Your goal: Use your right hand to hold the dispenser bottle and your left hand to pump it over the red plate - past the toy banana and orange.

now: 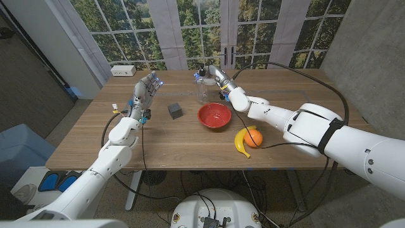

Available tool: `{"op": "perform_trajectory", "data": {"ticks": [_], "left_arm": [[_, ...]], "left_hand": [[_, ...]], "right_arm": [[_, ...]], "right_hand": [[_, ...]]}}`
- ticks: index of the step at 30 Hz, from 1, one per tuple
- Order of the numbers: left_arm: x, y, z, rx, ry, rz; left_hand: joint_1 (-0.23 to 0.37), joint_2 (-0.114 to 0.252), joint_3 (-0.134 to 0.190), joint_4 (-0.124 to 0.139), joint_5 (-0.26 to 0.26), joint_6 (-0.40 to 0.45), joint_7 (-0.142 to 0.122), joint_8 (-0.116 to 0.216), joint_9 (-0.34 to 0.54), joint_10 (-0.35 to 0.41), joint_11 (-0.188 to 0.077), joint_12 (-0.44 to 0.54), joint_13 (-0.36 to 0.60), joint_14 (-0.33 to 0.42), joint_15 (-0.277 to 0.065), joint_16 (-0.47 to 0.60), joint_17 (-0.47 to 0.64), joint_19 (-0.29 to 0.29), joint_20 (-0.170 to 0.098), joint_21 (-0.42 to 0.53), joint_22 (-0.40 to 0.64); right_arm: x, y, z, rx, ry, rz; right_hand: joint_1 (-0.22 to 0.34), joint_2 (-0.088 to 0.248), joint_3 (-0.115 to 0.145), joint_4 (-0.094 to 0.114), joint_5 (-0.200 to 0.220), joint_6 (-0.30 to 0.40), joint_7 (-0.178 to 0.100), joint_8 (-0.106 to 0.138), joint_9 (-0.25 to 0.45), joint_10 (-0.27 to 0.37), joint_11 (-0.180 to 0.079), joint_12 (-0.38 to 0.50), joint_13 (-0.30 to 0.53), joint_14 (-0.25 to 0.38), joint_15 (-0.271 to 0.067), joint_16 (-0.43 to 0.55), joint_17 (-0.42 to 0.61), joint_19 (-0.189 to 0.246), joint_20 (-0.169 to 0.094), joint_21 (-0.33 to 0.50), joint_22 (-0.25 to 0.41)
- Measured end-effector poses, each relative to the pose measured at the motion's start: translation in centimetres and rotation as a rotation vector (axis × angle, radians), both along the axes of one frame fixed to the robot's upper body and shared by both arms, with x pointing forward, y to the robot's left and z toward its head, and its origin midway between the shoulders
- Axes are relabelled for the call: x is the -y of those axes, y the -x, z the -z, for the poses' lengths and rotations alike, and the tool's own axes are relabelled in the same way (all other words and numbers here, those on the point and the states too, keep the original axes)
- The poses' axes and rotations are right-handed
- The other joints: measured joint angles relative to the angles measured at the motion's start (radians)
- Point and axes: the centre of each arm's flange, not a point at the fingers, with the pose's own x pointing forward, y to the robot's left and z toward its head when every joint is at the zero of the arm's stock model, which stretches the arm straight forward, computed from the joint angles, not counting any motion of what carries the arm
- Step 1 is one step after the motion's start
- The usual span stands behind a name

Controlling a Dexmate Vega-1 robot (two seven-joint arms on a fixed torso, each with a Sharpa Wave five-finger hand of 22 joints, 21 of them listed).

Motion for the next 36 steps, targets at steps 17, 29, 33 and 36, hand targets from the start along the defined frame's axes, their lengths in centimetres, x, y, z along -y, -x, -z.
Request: {"op": "perform_trajectory", "data": {"ticks": [17,29,33,36], "left_arm": [[0.6,-0.2,0.0,0.007,0.005,0.004],[0.9,-0.1,0.0,0.011,0.004,0.002],[1.0,0.0,-0.2,0.016,0.006,0.002],[1.1,0.0,-0.1,0.016,0.007,0.001]], "left_hand": [[0.000,0.000,0.003,-0.003,0.000,0.000,0.000,0.000,0.000,0.000,0.000,0.000,0.000,0.000,0.000,0.000,0.000,0.000,0.000,-0.005,0.000],[0.000,0.000,0.003,-0.003,0.000,0.000,0.000,0.000,0.000,0.000,0.000,0.000,0.000,0.000,0.000,0.000,0.000,0.000,0.000,-0.009,0.000],[0.000,0.000,0.003,-0.003,0.000,0.000,0.000,0.000,0.000,0.000,0.000,0.000,0.000,0.000,0.000,0.000,0.000,0.000,0.000,-0.009,0.000],[0.000,0.000,0.003,-0.003,0.000,0.000,0.000,0.000,0.000,0.000,0.000,0.000,0.000,0.000,0.000,0.000,0.000,0.002,-0.002,-0.009,0.000]], "right_arm": [[0.4,0.2,-1.8,0.036,0.037,0.005],[1.2,0.5,-2.7,0.060,0.030,0.001],[1.6,0.5,-2.8,0.063,0.027,0.011],[2.0,0.5,-2.8,0.064,0.025,0.017]], "right_hand": [[0.000,0.000,-0.008,0.008,0.000,0.009,-0.002,0.000,-0.004,0.009,-0.009,-0.004,0.011,0.011,0.000,-0.010,0.000,0.000,0.000,0.031,0.000],[0.009,-0.009,-0.011,0.011,0.000,0.018,-0.003,-0.008,-0.004,0.013,-0.013,-0.006,0.020,0.013,0.002,-0.019,0.029,0.000,0.000,0.050,0.000],[0.009,-0.009,-0.011,0.011,0.005,0.018,-0.003,-0.008,-0.004,0.013,-0.013,-0.007,0.024,0.015,0.004,-0.024,0.031,0.000,0.000,0.059,0.000],[0.009,-0.009,-0.011,0.011,0.005,0.018,-0.003,-0.008,-0.004,0.013,-0.013,-0.007,0.025,0.026,-0.004,-0.027,0.039,0.000,0.000,0.063,0.000]]}}
